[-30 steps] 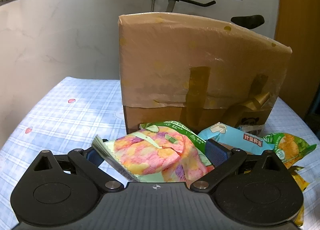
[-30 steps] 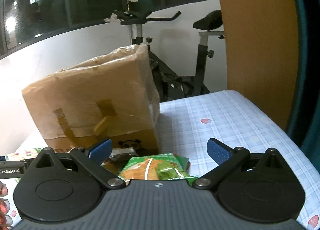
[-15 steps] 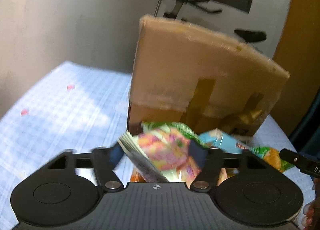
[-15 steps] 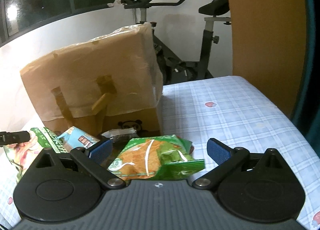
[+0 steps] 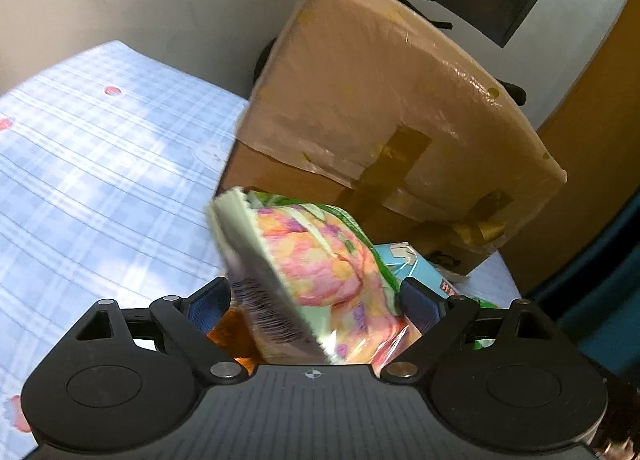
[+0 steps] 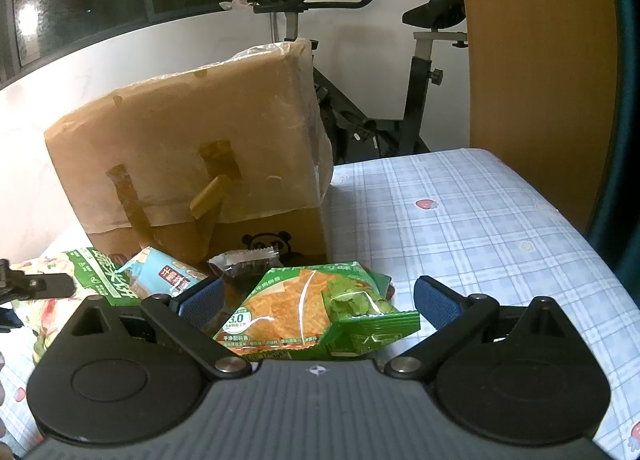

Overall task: Organize snacks
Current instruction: 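Grasp the pink floral bag with the left gripper while the right gripper grasps the green chip bag, then lift both bags over the lined box and release them inside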

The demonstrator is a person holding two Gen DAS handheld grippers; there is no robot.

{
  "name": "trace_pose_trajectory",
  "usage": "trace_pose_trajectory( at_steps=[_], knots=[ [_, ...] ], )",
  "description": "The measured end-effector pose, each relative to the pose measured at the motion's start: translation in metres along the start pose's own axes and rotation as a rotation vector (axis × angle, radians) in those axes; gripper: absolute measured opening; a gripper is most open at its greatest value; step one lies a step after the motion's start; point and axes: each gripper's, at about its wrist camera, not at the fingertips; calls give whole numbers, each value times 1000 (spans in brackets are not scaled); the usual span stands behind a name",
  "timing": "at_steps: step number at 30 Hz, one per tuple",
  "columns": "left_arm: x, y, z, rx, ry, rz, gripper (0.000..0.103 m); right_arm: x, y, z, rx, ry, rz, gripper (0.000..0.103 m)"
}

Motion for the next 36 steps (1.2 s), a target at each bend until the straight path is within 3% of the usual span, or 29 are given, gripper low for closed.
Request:
trace_pose_trajectory(
  at_steps=[6,9,12,18,27,36],
  knots=[
    [-2,21,-5,-12,-23,24,91,-1,1,-1,2,10,2,103],
    [-4,18,-3,-34,-6,15,77,-2,1,-2,3,14,4,103],
    [-4,10,-5,-43,15,-3,70,-2,2,-2,3,18,7,103],
    [2,-16,-12,-23,95,-68,69,-3,2,-4,8,17,6,103],
    [16,-59,-17,35,161,-235,69,1,21,1,32,-28,50,103],
    [20,-69,-16,75,179,-275,69,-2,60,18,41,-121,132,102]
  ],
)
Point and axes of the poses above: each gripper's, at about its wrist camera, not at the fingertips, and y roughly the way its jaws point, z to its left, x to its top, and after that the axes turned 10 degrees about -z, right-handed
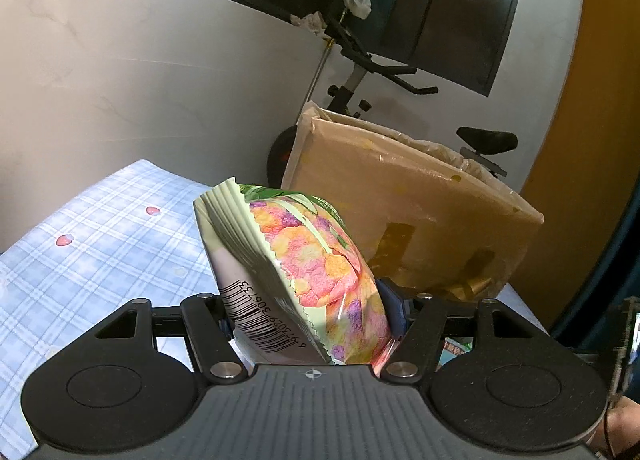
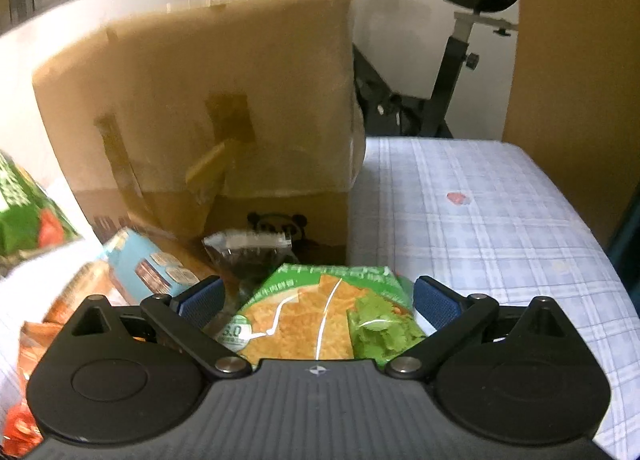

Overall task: Organize snacks
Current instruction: 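Lift both bags over the lined box and release them inside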

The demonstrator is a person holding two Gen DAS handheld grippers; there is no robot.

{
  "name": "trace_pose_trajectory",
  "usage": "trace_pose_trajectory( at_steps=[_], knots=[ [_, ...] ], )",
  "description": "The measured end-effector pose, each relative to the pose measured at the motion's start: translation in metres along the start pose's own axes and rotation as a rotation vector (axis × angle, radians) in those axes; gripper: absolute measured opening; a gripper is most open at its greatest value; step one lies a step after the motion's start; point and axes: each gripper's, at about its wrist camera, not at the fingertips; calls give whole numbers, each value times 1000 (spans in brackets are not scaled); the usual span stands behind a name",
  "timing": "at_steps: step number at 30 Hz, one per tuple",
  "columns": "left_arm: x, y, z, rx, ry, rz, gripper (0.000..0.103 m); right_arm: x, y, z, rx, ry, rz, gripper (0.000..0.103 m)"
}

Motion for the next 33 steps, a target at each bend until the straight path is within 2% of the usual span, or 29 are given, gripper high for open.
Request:
trace_pose_trajectory(
  at_steps=[5,9,12,23,33],
  knots=[
    [-1,-6,5,10,2,-1,69,-10,11,-2,-12,9,33,100],
    [0,-12,8,9,-4,-10,69,-9,3,-8,-6,28,11,85],
    [1,-15,6,6,2,-22,69,-8,-7,-15,-1,58,-14,82],
    [10,-24,1,-4,53,-55,69,3,-57,-30,16,148,-135,80],
    [45,-42,-3,-30,116,-145,69,45,-100,-34,49,175,-309,80]
  ],
)
Point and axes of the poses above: each gripper's, at about its wrist camera, not at the fingertips, and y roughly the way its jaws point, z to its left, x to its top, and after that the axes turned 10 degrees about -z, right-handed
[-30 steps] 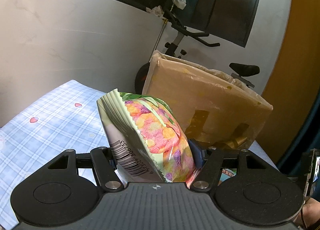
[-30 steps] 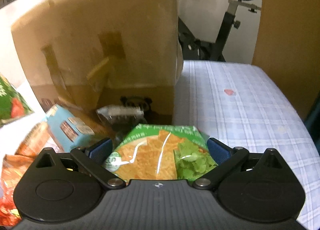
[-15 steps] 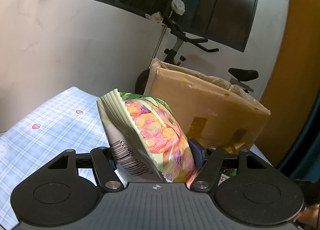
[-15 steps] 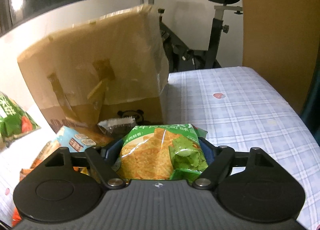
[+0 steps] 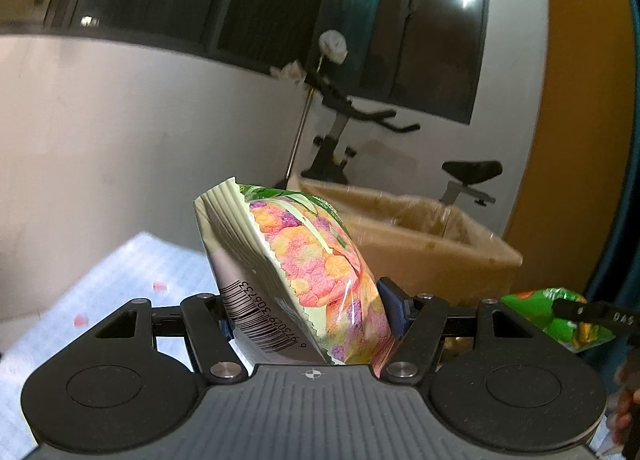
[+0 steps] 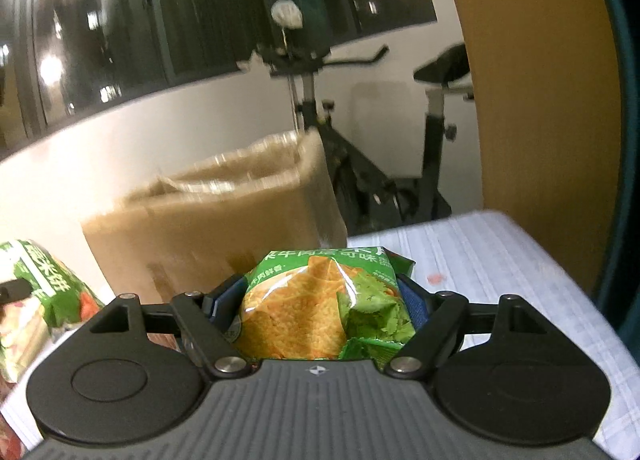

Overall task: Organize snacks
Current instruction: 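Lift both bags over the lined box and release them inside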

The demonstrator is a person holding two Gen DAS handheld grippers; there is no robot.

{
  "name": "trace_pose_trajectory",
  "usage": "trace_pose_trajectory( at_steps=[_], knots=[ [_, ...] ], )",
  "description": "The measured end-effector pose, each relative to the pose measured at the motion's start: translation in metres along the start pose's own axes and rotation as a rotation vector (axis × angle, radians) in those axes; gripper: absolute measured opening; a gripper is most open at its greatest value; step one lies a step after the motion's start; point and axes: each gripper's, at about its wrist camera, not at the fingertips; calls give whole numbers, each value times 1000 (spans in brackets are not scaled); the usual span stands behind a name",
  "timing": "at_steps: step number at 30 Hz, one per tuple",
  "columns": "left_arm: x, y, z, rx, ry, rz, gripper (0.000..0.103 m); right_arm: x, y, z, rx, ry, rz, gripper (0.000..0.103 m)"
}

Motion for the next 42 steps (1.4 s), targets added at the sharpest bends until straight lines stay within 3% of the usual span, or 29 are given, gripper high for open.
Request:
trace_pose_trajectory(
  at_steps=[9,15,19,27,36,40,42],
  knots=[
    [52,8,-22,-78,87,-89,69,60,-7,29,112,-72,-144,80],
    [70,40,-48,-97,177,-102,69,83,26,50,178,-160,-146,80],
    [80,78,-54,-121,171,-56,69,89,67,61,192,-204,-96,80],
    [75,158,-61,-60,252,59,70,87,155,73,164,-187,24,80],
    [64,207,-64,-27,314,136,71,64,196,87,163,-237,101,80],
    [62,209,-60,-17,319,157,74,57,206,87,160,-224,147,81],
    [61,212,-59,-8,335,175,81,55,210,86,153,-219,163,82]
  ],
)
Point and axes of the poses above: each gripper's, at about its wrist camera, not at the fingertips, and y roughly the way its jaws point, z to its left, x to its top, and after that the axes turned 10 degrees about -z, right-handed
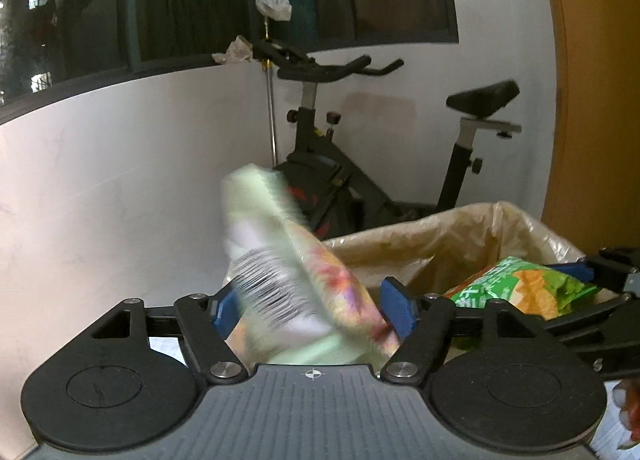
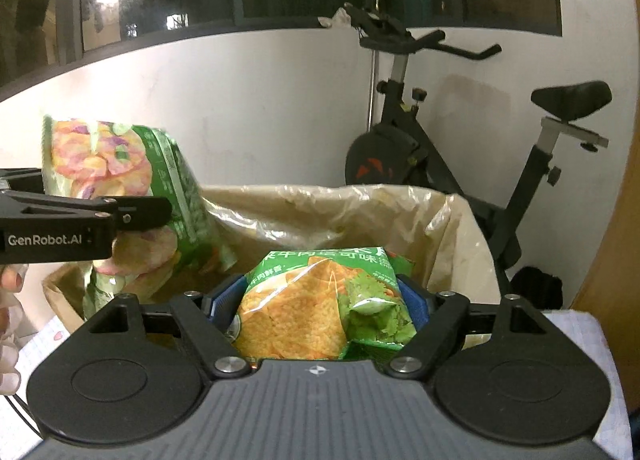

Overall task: Organize snacks
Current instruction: 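Lift both bags over the lined box and release them inside, then withdraw both open grippers from the box back toward the snack pile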

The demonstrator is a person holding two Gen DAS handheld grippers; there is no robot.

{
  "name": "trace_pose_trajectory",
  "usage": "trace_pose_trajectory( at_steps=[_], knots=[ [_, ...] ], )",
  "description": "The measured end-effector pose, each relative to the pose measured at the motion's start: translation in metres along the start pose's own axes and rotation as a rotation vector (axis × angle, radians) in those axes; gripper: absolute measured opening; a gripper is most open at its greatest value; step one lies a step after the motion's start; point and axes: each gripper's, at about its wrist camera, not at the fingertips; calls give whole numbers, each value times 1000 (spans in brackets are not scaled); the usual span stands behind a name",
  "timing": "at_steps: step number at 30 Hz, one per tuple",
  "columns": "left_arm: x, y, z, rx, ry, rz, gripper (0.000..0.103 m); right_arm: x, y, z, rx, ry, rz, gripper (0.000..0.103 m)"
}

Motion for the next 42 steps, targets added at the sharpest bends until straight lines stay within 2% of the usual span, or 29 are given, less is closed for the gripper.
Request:
trace_pose_trajectory(
  at_steps=[2,7,9,16,17,21,30,35,42],
  knots=[
    [0,1,2,-5,-1,13,87,-1,3,-3,-5,19,19,83],
    [0,-6,7,-10,-12,11,87,-2,6,-8,-25,45,48,86],
    [0,-8,8,-8,-13,9,87,-2,2,-5,-20,48,43,92],
    [5,-19,17,11,-34,-16,87,0,-7,-3,-23,60,29,93],
    [6,-22,19,15,-36,-29,87,0,-9,-3,-22,64,27,93],
    [10,-29,20,32,-32,-59,73,-1,-17,-5,-25,81,20,93],
    [10,-47,25,27,-59,-72,73,-4,-33,-5,-27,80,11,93],
    [12,-71,34,39,-33,-102,73,-1,-55,-5,-13,79,-15,93],
    [14,-110,63,44,-70,-120,73,7,-94,-10,3,101,-67,93]
  ],
)
Point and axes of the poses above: each gripper's, at about its wrist camera, not at the fingertips, and y roughly the way its jaws point, z to its left, x to its top, and after that the axes turned 10 degrees about -z, right-handed
